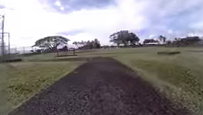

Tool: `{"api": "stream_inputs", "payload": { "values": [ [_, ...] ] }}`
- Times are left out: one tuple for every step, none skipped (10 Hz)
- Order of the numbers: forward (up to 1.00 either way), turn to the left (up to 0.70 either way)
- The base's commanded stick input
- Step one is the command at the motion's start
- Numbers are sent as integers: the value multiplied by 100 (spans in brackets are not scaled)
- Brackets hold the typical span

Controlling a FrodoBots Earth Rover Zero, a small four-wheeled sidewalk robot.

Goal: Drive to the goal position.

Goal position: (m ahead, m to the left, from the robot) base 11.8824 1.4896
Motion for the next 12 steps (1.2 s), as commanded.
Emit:
{"api": "stream_inputs", "payload": {
  "values": [
    [50, 0],
    [50, 0],
    [50, 0],
    [50, 0],
    [50, 0],
    [50, 0],
    [50, 0],
    [50, 0],
    [50, 0],
    [50, 0],
    [50, 0],
    [50, 0]
  ]
}}
